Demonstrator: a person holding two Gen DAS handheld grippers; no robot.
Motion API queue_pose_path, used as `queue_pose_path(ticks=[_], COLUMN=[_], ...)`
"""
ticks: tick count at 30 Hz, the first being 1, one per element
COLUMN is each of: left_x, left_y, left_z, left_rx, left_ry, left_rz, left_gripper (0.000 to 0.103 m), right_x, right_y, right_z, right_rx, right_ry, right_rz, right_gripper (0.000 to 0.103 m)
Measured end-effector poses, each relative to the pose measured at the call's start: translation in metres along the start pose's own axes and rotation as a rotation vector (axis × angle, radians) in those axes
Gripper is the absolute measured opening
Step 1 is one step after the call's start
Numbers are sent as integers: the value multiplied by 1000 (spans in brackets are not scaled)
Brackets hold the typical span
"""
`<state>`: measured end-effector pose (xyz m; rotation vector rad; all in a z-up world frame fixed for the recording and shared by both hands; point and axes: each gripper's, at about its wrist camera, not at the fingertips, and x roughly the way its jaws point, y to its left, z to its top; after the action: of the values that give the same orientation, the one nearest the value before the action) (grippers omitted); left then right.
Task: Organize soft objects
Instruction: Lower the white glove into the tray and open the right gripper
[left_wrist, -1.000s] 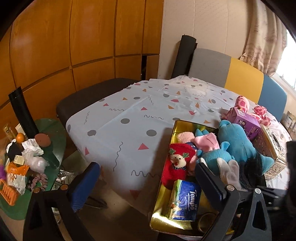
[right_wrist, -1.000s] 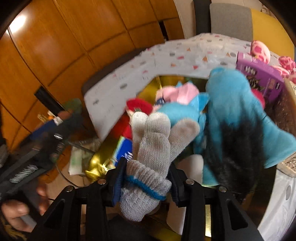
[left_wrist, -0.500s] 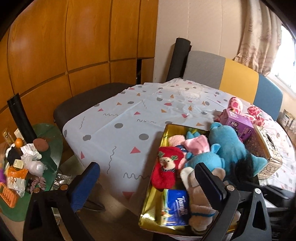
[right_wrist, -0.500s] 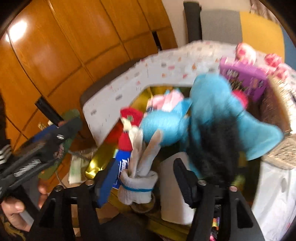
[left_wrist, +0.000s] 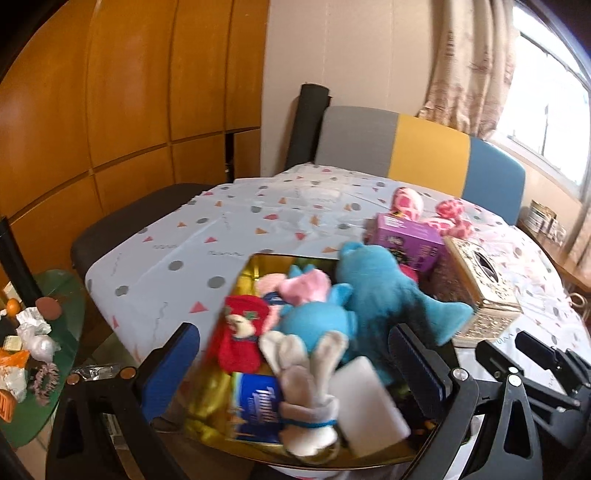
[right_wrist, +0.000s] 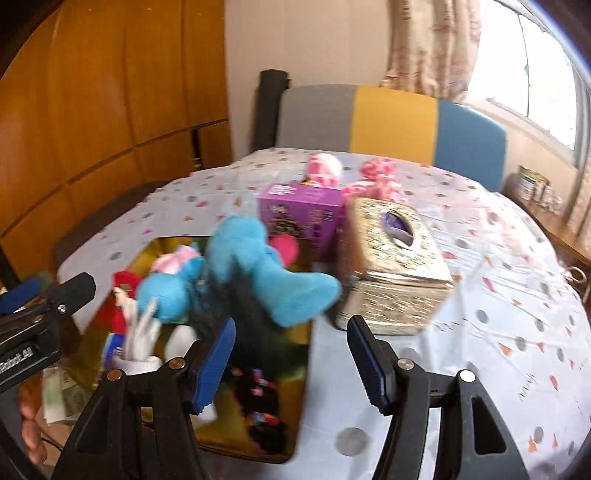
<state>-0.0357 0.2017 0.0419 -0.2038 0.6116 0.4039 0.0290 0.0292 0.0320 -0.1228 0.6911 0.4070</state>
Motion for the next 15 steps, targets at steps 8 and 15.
queue_pose_path(ticks=[8,15], left_x=[-1,-1], left_y=[-39,-52], left_z=[-10,-16], left_rx=[66,101], left_ry=[14,24], left_rz=[-32,-37], left_gripper=[103,103], right_x=[-4,-7], right_y=[-23,-36], right_z=[-9,-12], right_rx=[49,87], right_ry=[-9,-9], right_rz=[-36,-41], right_gripper=[64,64])
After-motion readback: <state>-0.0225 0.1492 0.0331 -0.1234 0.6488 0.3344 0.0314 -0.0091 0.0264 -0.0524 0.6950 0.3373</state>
